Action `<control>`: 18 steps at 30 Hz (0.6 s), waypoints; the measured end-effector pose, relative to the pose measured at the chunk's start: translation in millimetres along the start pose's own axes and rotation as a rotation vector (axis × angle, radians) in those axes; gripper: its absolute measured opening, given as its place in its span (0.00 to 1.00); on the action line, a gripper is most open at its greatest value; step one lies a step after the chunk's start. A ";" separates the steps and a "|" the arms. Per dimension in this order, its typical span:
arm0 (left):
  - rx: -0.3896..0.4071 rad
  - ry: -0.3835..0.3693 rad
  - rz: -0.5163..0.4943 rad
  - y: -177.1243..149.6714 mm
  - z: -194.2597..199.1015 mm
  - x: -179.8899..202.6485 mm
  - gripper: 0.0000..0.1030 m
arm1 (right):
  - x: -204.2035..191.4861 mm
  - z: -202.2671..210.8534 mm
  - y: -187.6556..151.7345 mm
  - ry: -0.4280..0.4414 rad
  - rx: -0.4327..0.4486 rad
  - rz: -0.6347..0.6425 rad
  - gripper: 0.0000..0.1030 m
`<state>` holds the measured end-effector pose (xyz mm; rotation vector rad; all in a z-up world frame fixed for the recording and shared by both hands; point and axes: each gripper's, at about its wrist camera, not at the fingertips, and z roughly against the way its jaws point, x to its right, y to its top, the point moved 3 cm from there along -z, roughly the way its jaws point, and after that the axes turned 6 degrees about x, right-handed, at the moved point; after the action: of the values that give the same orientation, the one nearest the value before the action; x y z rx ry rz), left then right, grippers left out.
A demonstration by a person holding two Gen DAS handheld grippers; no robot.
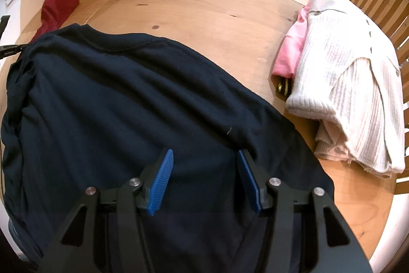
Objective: Fold clothes
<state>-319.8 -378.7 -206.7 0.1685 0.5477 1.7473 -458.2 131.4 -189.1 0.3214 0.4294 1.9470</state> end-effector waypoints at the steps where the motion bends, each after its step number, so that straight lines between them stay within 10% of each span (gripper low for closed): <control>1: -0.001 0.067 -0.008 0.7 1.0 -4.0 0.26 | -0.6 -0.4 0.3 0.000 -0.001 0.001 0.49; 4: 0.072 0.107 -0.023 19.2 27.5 -5.0 0.20 | 1.5 8.8 5.6 0.024 0.024 -0.020 0.49; 11: 0.095 -0.512 -0.105 18.2 91.4 107.3 0.23 | 12.6 26.8 29.0 0.033 0.108 -0.050 0.48; 18: -0.010 -0.575 -0.282 1.3 84.4 201.9 0.20 | 8.7 -15.9 36.5 -0.040 0.035 0.029 0.30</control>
<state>-338.8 -164.1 -167.8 0.5400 0.1305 1.3430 -498.1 123.5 -187.2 0.3906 0.4357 1.9592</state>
